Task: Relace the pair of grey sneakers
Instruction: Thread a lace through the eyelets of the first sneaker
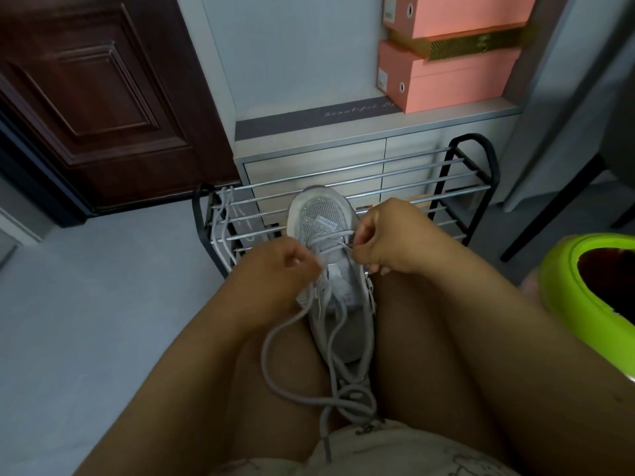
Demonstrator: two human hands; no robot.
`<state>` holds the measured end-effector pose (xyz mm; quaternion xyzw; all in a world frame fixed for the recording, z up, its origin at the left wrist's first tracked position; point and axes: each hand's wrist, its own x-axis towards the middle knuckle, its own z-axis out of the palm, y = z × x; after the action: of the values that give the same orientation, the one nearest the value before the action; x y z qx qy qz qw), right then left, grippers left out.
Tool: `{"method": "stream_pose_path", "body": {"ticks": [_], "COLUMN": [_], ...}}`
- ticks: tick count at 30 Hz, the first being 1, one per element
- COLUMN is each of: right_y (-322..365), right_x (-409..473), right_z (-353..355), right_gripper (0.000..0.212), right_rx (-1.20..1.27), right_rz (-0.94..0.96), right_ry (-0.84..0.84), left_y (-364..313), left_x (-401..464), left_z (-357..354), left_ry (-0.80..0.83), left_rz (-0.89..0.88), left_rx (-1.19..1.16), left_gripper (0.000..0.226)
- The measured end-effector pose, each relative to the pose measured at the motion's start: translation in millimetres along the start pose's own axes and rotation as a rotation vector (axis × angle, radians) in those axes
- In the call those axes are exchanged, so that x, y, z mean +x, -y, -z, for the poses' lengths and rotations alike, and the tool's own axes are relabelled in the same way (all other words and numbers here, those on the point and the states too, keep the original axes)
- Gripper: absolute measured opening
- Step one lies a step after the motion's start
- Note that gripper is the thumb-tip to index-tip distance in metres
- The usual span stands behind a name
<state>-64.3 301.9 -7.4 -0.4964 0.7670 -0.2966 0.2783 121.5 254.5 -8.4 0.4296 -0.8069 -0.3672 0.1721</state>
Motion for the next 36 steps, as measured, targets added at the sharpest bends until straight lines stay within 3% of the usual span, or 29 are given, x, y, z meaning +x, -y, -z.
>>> {"method": "stream_pose_path", "body": {"ticks": [7,10,12,17,19,21,23,26,28,33,36], "right_y": [0.6,0.2,-0.6,-3.2,-3.2,-3.0,-4.9,-13.4,-20.1,-14.6,-8.1], "right_x": [-0.3,0.0,0.4,2.0,1.8,0.5,-0.3,2.9,7.4,17.8,22.2], "right_z": [0.4,-1.2,-1.7,3.0,4.3,4.6,8.8,21.0,24.9,2.5,-6.5], "right_gripper": [0.007,0.006,0.005,0.009,0.007,0.005,0.008,0.017,0.024,0.046,0.03], "right_rx": [-0.002,-0.023,-0.063,-0.208,-0.15,-0.034,0.07,0.183,0.252,0.225,0.193], "right_rz": [0.006,0.022,0.041,0.078,0.07,0.042,0.035,0.018,-0.036,-0.047,0.002], "right_ry": [-0.01,-0.028,-0.053,-0.138,-0.104,-0.016,0.035,-0.027,-0.064,-0.085,-0.125], "left_y": [-6.2,-8.9,-11.8,-16.1,-13.7,-10.2,-5.5,1.6,3.1,1.0,-0.3], "left_x": [26.7,29.2,29.5,9.9,-1.2,-5.5,0.1,19.4,30.6,47.9,49.0], "left_z": [-37.3,-36.8,-34.2,3.6,18.3,23.9,20.6,10.3,4.1,-11.3,-10.7], "left_ry": [-0.252,-0.223,-0.132,0.262,0.456,0.51,0.329,-0.125,-0.263,-0.203,-0.171], "left_rz": [-0.211,-0.207,-0.188,-0.125,-0.136,-0.125,-0.103,-0.062,-0.082,-0.221,-0.245], "left_rx": [0.579,0.68,0.611,0.015,-0.106,-0.152,-0.097,0.055,0.102,0.368,0.248], "left_gripper": [0.026,0.021,0.022,0.016,0.016,0.016,0.019,0.021,0.015,0.018,0.023]}}
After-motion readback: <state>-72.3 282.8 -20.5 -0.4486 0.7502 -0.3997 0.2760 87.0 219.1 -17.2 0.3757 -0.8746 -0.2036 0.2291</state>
